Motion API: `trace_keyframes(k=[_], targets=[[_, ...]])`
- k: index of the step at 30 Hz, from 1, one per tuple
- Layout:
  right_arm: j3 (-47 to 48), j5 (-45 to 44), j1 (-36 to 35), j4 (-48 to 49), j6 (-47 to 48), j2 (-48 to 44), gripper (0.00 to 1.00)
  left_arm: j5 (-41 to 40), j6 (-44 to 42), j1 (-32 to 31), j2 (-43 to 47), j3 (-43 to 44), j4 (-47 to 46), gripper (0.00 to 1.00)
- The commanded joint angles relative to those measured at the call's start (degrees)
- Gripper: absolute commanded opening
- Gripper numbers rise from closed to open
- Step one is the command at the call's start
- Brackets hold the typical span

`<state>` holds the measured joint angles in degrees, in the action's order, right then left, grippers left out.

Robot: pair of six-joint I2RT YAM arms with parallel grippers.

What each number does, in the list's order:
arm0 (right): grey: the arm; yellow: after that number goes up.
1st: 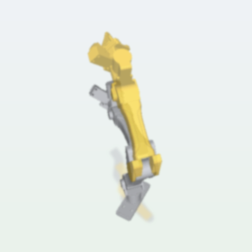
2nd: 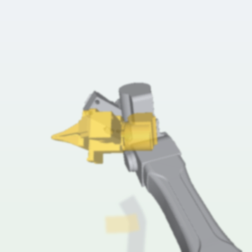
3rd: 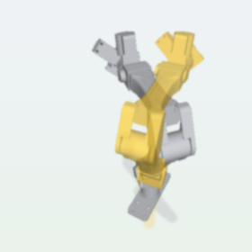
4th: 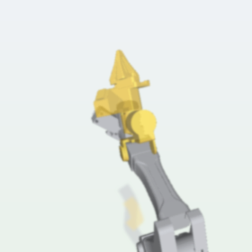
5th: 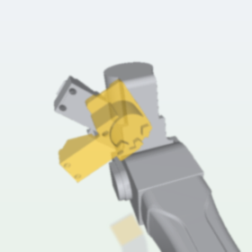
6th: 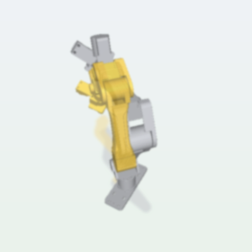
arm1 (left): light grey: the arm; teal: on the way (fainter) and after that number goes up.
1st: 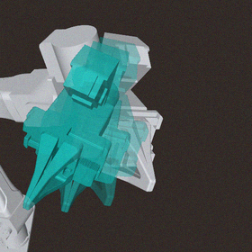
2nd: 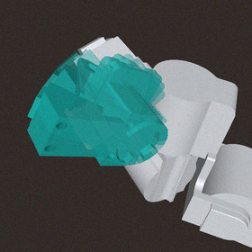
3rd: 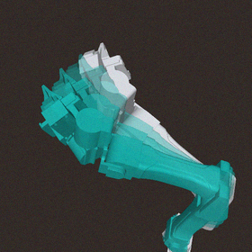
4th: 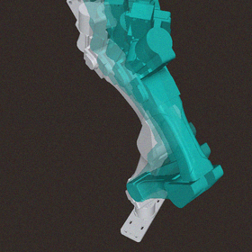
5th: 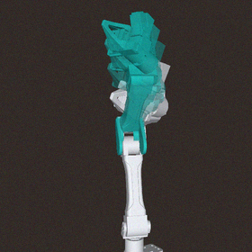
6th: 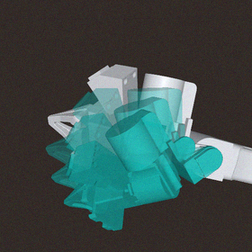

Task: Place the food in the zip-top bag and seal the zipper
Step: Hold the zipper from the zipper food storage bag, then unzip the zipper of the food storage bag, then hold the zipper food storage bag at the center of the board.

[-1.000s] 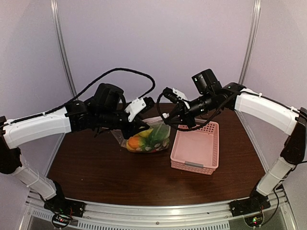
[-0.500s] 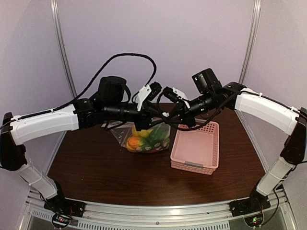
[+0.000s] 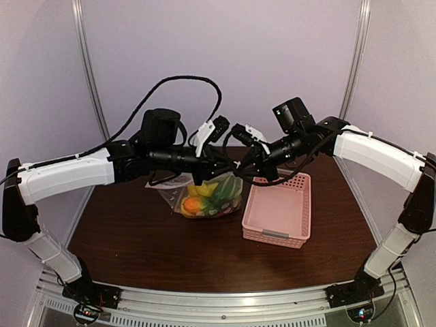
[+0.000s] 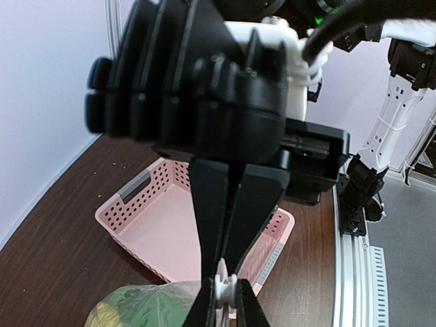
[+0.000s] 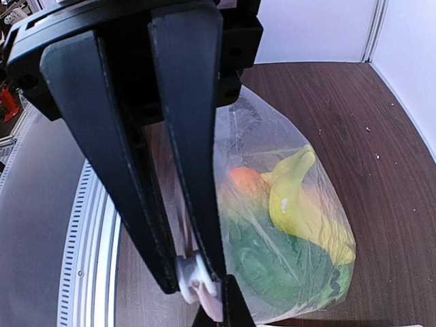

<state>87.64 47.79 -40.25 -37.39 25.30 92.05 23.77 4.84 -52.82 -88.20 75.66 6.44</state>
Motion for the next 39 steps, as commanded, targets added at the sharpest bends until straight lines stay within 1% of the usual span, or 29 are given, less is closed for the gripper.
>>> trace_keyframes(k=[1, 5, 11, 14, 19, 22, 24, 27, 31, 35, 39], targets=[[0.31, 0.64, -0.34, 1.0, 0.64, -2.04, 0.0, -2.13, -1.14, 0.04, 0.08, 0.1, -0.65, 0.04], [-1.3, 0.88, 0.37, 1.98, 1.24, -3.57, 0.0, -4.63, -2.93, 0.41, 0.99, -0.1, 2.17, 0.01], [-3.12, 3.11, 3.76, 4.11, -0.25, -5.04, 0.0, -6.74, -4.22, 1.37, 4.09, -2.57, 5.56, 0.0], [-3.73, 2.64, 4.38, 4.64, -0.63, -5.39, 0.0, -6.96, -4.23, 1.58, 5.95, -4.14, 5.85, 0.0], [-2.94, 5.19, 4.25, 5.64, -2.31, -4.48, 0.0, -5.18, -3.78, 1.58, 6.18, -4.61, 4.75, 0.0], [-1.26, 5.62, 4.89, 3.34, -0.74, -4.15, 0.0, -6.15, -4.23, 1.58, 6.21, -4.35, 6.11, 0.0], [-1.13, 5.48, 6.62, 3.0, -0.31, -4.71, 0.0, -7.65, -5.91, 1.58, 7.06, -4.84, 7.3, 0.0], [-2.67, 6.31, 10.92, 6.75, -2.58, -5.8, 0.0, -10.34, -7.33, 1.71, 8.99, -6.42, 9.29, 0.0], [-3.7, 7.54, 15.64, 9.93, -4.58, -5.83, 0.0, -11.93, -7.79, 2.58, 12.22, -9.31, 11.03, 0.0], [-4.86, 7.72, 18.43, 12.55, -6.0, -5.51, 0.0, -13.63, -7.83, 3.02, 15.85, -12.48, 11.91, 0.0], [-5.76, 8.26, 19.5, 14.29, -7.11, -5.3, 0.0, -14.51, -7.36, 3.42, 18.58, -14.71, 12.04, 0.0]])
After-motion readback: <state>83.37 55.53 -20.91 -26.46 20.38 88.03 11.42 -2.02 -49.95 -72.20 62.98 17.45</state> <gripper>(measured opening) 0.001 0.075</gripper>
